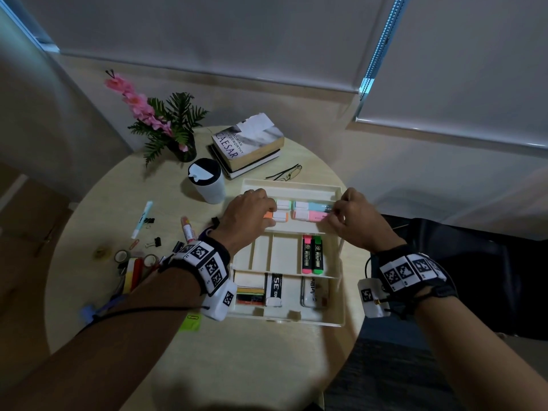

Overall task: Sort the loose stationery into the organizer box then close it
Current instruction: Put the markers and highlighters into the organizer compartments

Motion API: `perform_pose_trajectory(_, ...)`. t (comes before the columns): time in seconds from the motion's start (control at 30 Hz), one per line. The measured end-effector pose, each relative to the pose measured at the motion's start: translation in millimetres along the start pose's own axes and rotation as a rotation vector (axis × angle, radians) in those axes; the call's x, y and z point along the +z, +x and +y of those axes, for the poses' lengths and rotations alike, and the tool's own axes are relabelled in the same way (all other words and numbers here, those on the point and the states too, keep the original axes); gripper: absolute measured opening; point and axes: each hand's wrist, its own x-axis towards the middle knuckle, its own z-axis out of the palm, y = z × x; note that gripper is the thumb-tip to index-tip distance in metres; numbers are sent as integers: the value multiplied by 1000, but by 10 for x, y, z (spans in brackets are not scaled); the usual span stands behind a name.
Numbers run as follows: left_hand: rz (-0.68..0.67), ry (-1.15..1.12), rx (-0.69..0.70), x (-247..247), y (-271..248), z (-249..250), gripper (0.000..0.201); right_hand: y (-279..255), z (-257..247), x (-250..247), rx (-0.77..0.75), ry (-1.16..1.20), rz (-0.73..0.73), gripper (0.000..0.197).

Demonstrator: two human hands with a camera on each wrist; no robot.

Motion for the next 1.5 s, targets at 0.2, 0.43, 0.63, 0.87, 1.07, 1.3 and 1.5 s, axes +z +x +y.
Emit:
perform_pose_trajectory(0.2, 38, -24, 5, 12, -33, -38, 31, -46, -26, 28, 70, -69, 149, 27)
perform_pose_trajectory(0.43, 70, 4, 10, 30, -50, -54, 24, -60, -47, 73, 97, -27, 208, 26)
perform_pose_trajectory(0.63, 106, -47, 37, 42, -148, -134, 19, -69, -172, 130, -3, -59, 168, 40)
perform_pose_trajectory(0.87, 273, -112, 39, -93, -611, -551, 20, -41, -332, 79, -40, 46, 234, 30)
perform_pose_trajectory(1.07, 175, -134, -173, -90, -1147, -1433, 14, 78, -985, 305, -121, 186, 212, 16)
perform_pose_trajectory(1.3, -55, -96, -352, 47, -1525, -2028, 25, 335, -1793, 807, -181, 192, 123, 11)
perform_pose_trajectory(1.5, -63, -133, -305, 86, -1564, -2197, 27, 593, -2248, 987, -152, 95, 168, 7)
